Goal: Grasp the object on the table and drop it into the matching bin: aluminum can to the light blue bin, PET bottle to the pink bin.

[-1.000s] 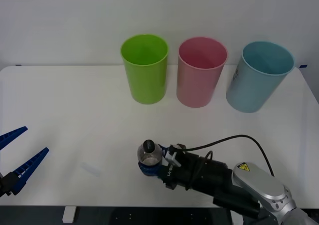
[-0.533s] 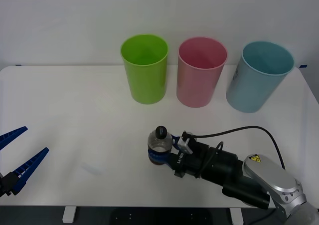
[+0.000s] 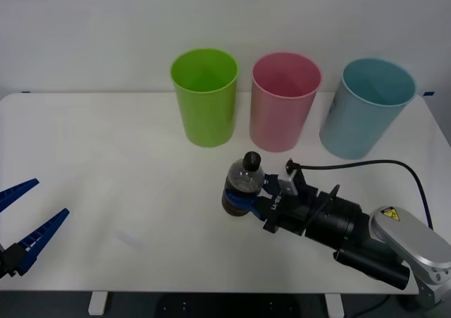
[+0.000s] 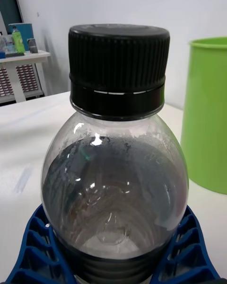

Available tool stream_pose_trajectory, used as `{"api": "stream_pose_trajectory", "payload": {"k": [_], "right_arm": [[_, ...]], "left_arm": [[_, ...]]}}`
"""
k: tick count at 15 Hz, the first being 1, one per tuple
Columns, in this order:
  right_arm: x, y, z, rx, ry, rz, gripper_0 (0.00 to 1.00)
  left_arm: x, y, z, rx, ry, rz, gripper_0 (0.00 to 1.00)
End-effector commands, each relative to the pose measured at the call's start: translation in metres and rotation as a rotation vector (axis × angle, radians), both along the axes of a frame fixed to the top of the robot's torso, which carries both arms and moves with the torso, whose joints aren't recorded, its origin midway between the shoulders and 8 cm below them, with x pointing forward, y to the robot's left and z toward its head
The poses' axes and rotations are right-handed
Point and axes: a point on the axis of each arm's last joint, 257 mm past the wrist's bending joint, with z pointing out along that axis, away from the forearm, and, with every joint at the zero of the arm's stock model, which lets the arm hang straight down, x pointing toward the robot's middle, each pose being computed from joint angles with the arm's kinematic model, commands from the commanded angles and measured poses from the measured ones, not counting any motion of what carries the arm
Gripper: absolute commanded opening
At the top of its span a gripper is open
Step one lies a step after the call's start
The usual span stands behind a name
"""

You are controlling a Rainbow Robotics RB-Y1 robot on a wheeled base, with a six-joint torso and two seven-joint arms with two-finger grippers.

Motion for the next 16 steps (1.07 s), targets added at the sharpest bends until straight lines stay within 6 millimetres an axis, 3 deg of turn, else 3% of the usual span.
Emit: {"api": "stream_pose_trajectory", "payload": {"k": [1,12,16], "right_arm": [[0.003,-0.012,0.028,0.042,-0.007,-0.015,0.0],[0.025,-0.06,0.132,0.145,-0.083,-0.082,0.0],[0.032,-0.066,0.166,0.173,-0.1,-0.061,0.0]], "left_arm": [[0.0,0.0,0.0,0.0,0.0,0.0,1.0],[0.0,0.0,0.0,0.0,0.0,0.0,1.0],[0.0,0.0,0.0,0.0,0.0,0.0,1.0]]}}
